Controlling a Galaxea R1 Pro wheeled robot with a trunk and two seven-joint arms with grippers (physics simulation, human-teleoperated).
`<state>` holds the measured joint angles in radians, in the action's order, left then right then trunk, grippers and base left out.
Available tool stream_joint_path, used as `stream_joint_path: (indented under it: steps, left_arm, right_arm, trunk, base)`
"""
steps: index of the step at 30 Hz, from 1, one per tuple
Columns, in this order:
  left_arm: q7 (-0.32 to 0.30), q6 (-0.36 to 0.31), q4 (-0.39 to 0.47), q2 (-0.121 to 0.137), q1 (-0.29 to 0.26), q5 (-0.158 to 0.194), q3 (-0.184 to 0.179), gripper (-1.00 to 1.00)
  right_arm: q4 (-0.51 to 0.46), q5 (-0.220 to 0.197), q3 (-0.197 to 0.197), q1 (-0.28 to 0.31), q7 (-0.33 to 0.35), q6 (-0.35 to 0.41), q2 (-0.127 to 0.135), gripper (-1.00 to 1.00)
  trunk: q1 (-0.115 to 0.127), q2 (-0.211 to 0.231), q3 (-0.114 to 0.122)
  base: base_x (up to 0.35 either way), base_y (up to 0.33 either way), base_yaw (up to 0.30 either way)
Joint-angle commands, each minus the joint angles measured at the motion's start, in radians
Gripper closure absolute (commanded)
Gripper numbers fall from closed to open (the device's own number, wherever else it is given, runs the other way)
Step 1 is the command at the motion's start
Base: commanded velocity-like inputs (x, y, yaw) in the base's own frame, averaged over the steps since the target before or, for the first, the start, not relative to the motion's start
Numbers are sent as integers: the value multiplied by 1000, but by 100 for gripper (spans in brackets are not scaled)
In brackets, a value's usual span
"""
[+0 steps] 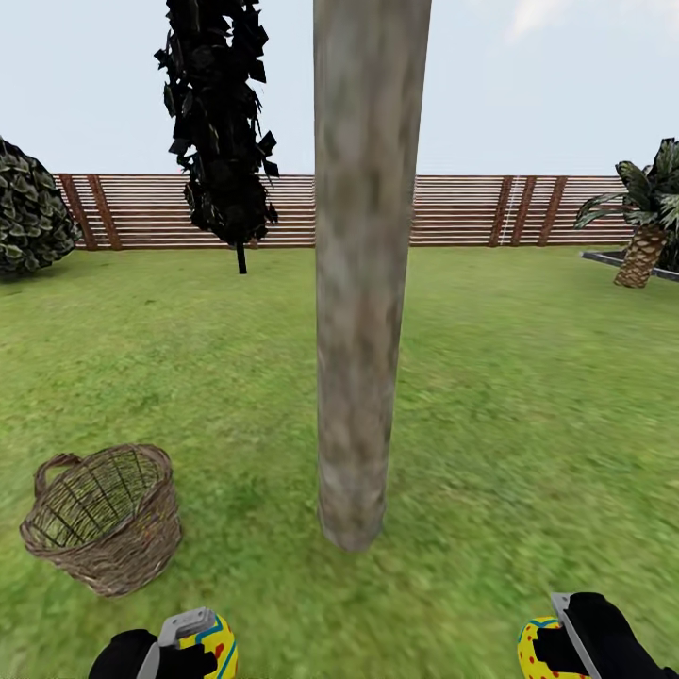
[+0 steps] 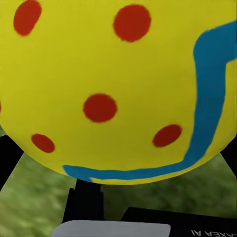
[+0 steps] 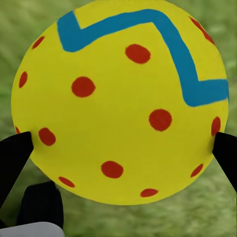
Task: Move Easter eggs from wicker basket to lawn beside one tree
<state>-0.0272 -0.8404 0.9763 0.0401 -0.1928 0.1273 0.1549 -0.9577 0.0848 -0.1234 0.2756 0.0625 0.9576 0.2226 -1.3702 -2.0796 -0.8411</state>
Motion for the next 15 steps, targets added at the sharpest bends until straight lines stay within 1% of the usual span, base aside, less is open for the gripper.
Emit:
stream_joint_path:
  steps: [1, 15]
  left_arm:
    - [-2, -5, 1, 0, 0, 3, 2, 100]
    - [-2, -5, 1, 1, 0, 3, 3, 100]
  right_arm:
    - [-1, 8, -1, 1, 7, 4, 0, 100]
    - [-1, 9, -1, 1, 7, 4, 0, 100]
  trunk:
    - [-4, -8, -4]
    - [-57, -106, -48]
  base:
    - [0, 0, 0]
    - [0, 0, 0]
